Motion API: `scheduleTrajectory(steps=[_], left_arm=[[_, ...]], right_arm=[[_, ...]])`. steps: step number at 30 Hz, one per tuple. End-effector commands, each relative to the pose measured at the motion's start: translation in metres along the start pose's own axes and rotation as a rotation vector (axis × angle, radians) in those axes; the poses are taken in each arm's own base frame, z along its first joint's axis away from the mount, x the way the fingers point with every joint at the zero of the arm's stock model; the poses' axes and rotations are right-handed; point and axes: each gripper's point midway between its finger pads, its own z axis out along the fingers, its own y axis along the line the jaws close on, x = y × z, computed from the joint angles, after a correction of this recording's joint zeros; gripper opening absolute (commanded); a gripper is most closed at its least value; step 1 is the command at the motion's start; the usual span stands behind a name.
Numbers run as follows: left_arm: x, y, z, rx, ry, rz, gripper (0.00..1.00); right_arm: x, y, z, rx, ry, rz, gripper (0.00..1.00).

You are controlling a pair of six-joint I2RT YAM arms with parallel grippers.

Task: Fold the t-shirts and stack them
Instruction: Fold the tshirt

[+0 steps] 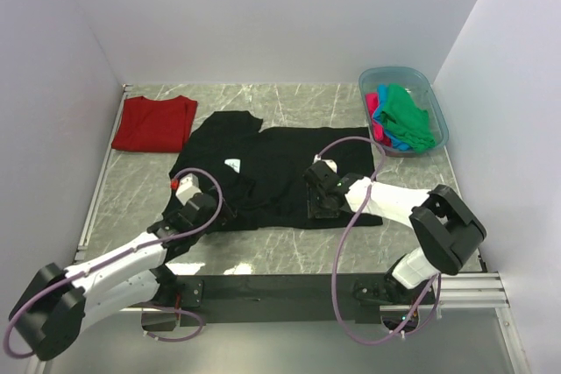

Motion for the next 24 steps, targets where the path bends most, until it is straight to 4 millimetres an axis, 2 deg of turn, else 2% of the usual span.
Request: scheduleTrajectory(steps=[1, 8, 11, 13, 15, 19, 20, 22, 24], left_arm=[[0.02, 0.035, -0.008, -0.102, 0.058, -0.026, 0.89], [0.033, 0.031, -0.02, -0.049, 0.099, -0.025, 0.87], [0.034, 0.029, -0.025, -0.049, 0.104, -0.001, 0.87], [0.029, 0.019, -0.03, -0.035, 0.092, 0.011, 0.88], [0.019, 0.01, -0.038, -0.032, 0.07, 0.02, 0.88], [-0.004, -0.008, -0.045, -0.013, 0.006, 0.043, 0.9], [-0.01, -0.008, -0.044, -0.032, -0.019, 0.056, 0.9], [-0.021, -0.019, -0.043, -0.023, -0.051, 0.059, 0.91], [-0.022, -0.028, -0.037, -0.016, -0.058, 0.081, 0.91]], right_arm=[[0.038, -0.01, -0.006, 0.032, 0.099, -0.001, 0.45], [0.07, -0.015, -0.012, 0.041, 0.15, -0.003, 0.46], [0.08, -0.015, -0.017, 0.035, 0.16, -0.013, 0.46], [0.083, -0.018, -0.022, 0.048, 0.158, -0.026, 0.46], [0.076, -0.016, -0.029, 0.042, 0.132, -0.025, 0.46], [0.051, -0.013, -0.048, 0.06, 0.057, -0.03, 0.47], [0.037, -0.005, -0.054, 0.049, 0.02, -0.031, 0.47], [0.024, -0.001, -0.059, 0.049, -0.014, -0.036, 0.47], [0.007, 0.008, -0.064, 0.044, -0.053, -0.043, 0.47]])
